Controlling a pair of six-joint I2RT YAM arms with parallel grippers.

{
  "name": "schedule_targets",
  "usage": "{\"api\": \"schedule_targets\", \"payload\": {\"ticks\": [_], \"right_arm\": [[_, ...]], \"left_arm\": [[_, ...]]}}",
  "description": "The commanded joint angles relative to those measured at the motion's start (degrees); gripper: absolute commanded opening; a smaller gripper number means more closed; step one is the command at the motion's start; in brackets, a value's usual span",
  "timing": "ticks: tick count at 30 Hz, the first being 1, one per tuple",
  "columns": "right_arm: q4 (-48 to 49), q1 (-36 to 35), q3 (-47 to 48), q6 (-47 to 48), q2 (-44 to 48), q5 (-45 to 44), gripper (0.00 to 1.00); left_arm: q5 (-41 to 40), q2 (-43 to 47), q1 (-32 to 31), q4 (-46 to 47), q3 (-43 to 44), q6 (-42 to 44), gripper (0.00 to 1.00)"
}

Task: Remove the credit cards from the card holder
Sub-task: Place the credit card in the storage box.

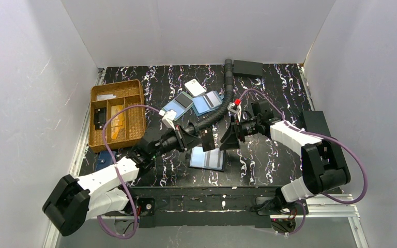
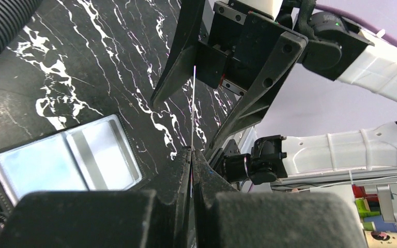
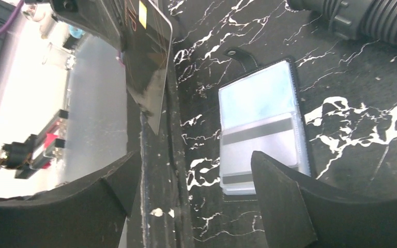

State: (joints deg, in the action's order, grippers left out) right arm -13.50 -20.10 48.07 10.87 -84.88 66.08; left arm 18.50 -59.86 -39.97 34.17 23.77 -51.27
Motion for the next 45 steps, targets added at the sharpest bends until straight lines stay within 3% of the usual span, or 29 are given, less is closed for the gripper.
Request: {"api": "schedule_targets", "payload": {"ticks": [1, 14, 19, 21, 22, 23, 24, 28, 29, 32, 33, 40, 45], "right_arm": [[22.80, -0.23, -4.32, -21.34, 3.41, 3.84, 0.87], [34.37, -0.25, -5.85, -35.77, 1.28, 3.43, 0.79], [34.46, -0.21, -5.19, -35.92, 1.59, 5.56, 0.51], [34.44, -0.16, -5.14, -35.89, 1.73, 5.96, 0.28], [34.37, -0.16, -5.10, -35.84, 1.66, 6.08, 0.14], [34.15, -0.12, -5.02, -35.84, 1.48, 6.14, 0.04], [33.78, -0.12, -4.87, -35.88, 1.32, 6.24, 0.01], [32.74, 0.54, -4.62, -36.28, 0.86, 5.95, 0.01], [32.74, 0.80, -4.65, -36.73, 0.81, 5.79, 0.01], [34.53, 1.55, -5.23, -40.20, 0.58, 4.59, 0.01], [36.56, 1.82, -5.79, -42.48, 0.29, 4.47, 0.01], [44.92, 3.43, -8.16, -54.07, -1.36, 1.76, 0.01], [47.87, 4.42, -9.21, -57.73, -1.62, 1.04, 0.01]], "left_arm": [[-1.56, -3.63, -1.95, 3.35, 3.81, 0.12, 0.00], [0.66, -9.18, -5.01, 4.41, 7.22, 0.72, 0.00], [0.12, -9.91, -5.30, 4.59, 6.71, 1.02, 0.00], [-0.30, -10.08, -5.27, 4.59, 6.41, 0.77, 0.00], [-0.57, -10.22, -5.26, 4.59, 6.19, 0.49, 0.02], [-1.00, -10.27, -5.29, 4.60, 6.01, 0.09, 0.12], [-1.58, -10.29, -5.26, 4.59, 5.64, -0.47, 0.22], [-4.49, -9.11, -5.30, 5.54, 2.35, -3.53, 0.58], [-5.13, -9.05, -5.24, 7.08, 1.02, -4.86, 0.64], [-6.17, -9.93, -5.34, 16.30, -3.59, -9.94, 0.94], [-6.15, -10.80, -5.36, 17.89, -4.53, -11.13, 0.98], [-4.42, -19.77, -6.95, 28.58, -2.33, -14.44, 0.97], [-3.80, -25.63, -7.07, 34.98, -1.06, -16.51, 0.80]]}}
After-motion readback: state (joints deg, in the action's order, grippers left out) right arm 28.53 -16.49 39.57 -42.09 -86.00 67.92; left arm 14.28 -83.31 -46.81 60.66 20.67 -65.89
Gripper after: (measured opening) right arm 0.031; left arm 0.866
